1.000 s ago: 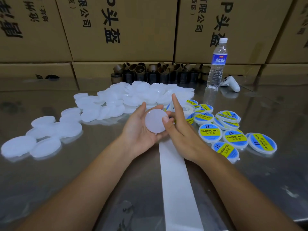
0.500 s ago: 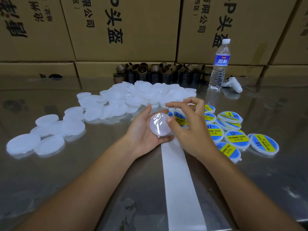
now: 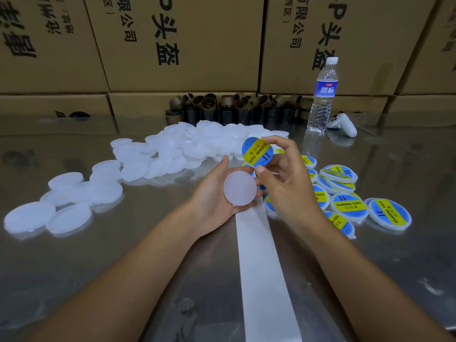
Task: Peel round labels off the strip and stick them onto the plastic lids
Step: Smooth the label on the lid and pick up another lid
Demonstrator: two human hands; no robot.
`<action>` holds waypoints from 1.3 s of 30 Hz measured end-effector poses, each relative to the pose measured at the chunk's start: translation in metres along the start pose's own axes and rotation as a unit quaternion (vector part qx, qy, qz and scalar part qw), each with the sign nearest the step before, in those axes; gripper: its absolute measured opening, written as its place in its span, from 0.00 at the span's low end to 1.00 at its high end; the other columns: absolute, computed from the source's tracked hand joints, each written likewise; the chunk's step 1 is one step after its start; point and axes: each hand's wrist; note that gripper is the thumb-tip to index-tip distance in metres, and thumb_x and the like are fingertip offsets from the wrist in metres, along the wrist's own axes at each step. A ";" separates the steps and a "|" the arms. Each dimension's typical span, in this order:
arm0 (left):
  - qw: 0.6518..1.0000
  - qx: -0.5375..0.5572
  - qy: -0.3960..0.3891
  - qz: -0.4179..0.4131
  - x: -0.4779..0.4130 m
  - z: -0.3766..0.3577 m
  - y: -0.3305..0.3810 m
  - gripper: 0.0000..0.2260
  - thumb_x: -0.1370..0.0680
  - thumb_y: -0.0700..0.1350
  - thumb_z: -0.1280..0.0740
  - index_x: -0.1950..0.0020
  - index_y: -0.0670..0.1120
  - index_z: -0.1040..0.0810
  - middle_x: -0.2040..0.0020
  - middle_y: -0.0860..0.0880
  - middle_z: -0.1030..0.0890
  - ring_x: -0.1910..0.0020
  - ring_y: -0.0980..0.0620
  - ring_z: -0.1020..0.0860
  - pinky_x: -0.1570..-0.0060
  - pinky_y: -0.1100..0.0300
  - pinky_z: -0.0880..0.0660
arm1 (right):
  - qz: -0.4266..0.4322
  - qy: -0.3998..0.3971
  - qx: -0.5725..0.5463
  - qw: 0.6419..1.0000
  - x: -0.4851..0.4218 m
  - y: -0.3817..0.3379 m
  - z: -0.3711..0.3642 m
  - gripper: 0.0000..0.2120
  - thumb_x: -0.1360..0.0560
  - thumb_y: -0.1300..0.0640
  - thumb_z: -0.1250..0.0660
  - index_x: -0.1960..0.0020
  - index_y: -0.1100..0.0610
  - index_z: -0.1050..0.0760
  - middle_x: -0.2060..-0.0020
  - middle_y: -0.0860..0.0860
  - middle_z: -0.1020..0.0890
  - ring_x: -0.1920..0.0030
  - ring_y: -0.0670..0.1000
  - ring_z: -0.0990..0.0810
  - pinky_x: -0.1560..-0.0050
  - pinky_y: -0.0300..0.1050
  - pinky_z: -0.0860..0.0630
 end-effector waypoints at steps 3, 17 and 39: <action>1.000 0.007 -0.003 -0.003 0.001 -0.002 -0.001 0.28 0.18 0.58 0.51 0.30 0.39 0.30 0.36 0.37 0.23 0.39 0.42 0.22 0.41 0.50 0.25 | -0.009 0.003 -0.016 1.000 -0.002 0.000 0.000 0.22 0.24 0.71 0.40 0.47 0.43 0.29 0.58 0.57 0.21 0.56 0.58 0.21 0.52 0.60 0.24; 0.999 -0.014 -0.053 0.002 -0.001 0.001 -0.002 0.31 0.17 0.59 0.57 0.34 0.36 0.29 0.36 0.37 0.24 0.37 0.44 0.24 0.41 0.56 0.26 | -0.036 -0.118 0.097 0.988 0.005 0.001 -0.004 0.17 0.22 0.66 0.41 0.57 0.46 0.24 0.55 0.56 0.23 0.53 0.51 0.27 0.49 0.41 0.32; 0.998 -0.027 -0.057 0.001 0.001 -0.003 0.000 0.35 0.18 0.60 0.58 0.30 0.31 0.35 0.33 0.31 0.29 0.35 0.39 0.27 0.38 0.53 0.29 | -0.003 -0.135 0.212 0.968 0.008 0.006 -0.003 0.17 0.24 0.65 0.38 0.55 0.42 0.25 0.63 0.44 0.34 0.60 0.39 0.33 0.58 0.29 0.38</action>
Point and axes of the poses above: each hand's wrist, its own x-axis away from the middle knuckle, its own z-axis out of the back of the hand, y = z × x
